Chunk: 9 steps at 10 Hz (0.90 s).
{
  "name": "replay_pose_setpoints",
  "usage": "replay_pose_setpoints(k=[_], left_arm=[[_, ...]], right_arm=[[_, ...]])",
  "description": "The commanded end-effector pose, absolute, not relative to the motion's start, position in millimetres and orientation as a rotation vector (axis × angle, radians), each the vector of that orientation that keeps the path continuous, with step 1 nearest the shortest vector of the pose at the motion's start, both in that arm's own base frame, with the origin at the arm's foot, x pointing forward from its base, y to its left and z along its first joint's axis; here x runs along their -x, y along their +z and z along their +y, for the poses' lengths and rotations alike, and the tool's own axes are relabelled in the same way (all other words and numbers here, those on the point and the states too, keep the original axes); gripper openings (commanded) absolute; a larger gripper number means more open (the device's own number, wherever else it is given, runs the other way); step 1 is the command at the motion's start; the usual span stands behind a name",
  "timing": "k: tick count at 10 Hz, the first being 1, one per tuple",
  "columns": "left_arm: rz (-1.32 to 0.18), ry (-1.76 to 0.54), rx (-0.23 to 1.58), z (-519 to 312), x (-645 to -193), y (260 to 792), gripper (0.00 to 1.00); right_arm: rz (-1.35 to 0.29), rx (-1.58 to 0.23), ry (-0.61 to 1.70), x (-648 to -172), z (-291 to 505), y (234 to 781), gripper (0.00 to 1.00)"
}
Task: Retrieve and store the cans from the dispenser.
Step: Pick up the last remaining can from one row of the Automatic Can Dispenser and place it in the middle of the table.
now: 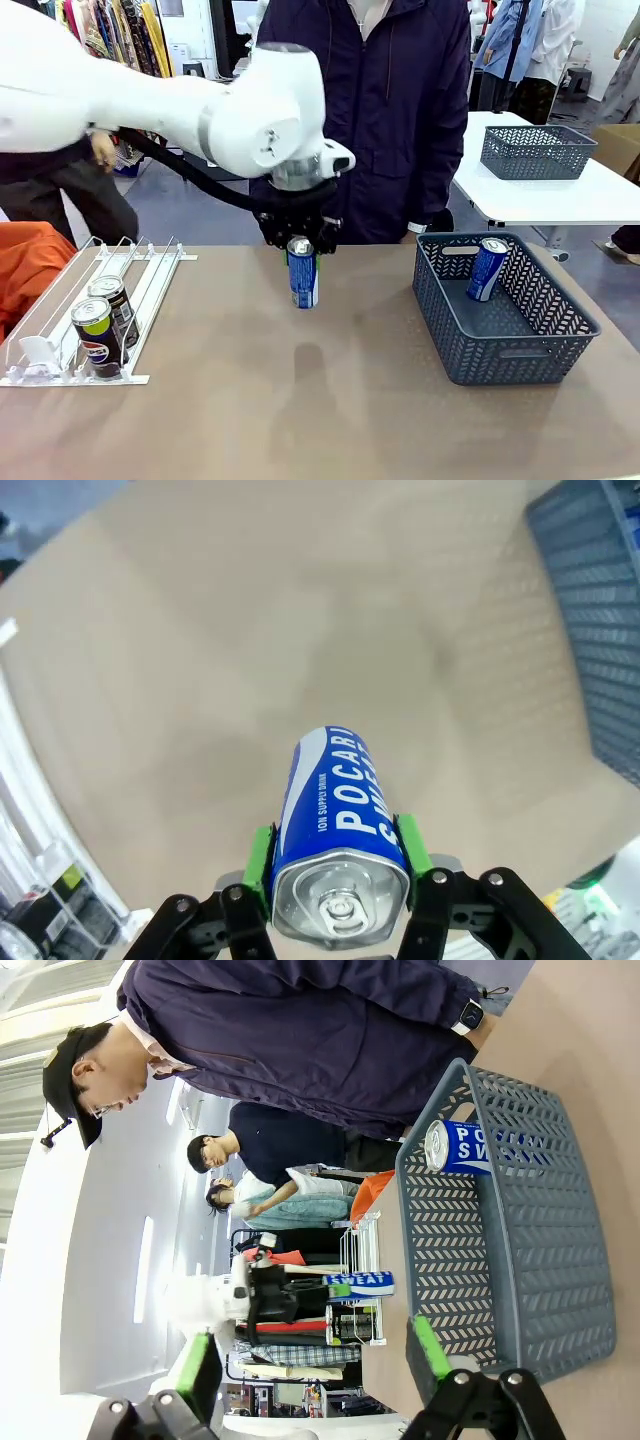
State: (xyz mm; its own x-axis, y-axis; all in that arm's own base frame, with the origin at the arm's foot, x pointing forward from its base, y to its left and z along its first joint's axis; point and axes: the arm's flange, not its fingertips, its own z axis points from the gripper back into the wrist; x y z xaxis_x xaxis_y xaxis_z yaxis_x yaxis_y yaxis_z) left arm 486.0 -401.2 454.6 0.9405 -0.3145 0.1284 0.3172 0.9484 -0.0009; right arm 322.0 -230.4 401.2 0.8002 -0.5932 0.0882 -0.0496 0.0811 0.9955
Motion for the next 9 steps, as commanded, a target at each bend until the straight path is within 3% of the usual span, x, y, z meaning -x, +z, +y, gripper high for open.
replay_pose_setpoints(k=[1,6,7,8,9], left_arm=[[-0.126,-0.337,-0.001,-409.2,-491.6,441.0,0.00],[-0.108,-0.368,-0.015,-415.9,-490.1,417.6,0.02],[-0.096,-0.371,-0.018,-416.6,-490.9,415.5,0.41],[-0.093,-0.372,-0.021,-416.9,-490.8,414.7,0.99],[-0.098,-0.376,-0.027,-416.7,-490.6,415.0,1.00]], right_arm=[[-0.539,-1.460,-0.445,-321.1,-231.0,406.0,1.00],[-0.539,-1.460,-0.445,-321.1,-231.0,406.0,1.00],[-0.539,-1.460,-0.445,-321.1,-231.0,406.0,1.00],[-0.539,-1.460,-0.445,-321.1,-231.0,406.0,1.00],[-0.539,-1.460,-0.445,-321.1,-231.0,406.0,1.00]])
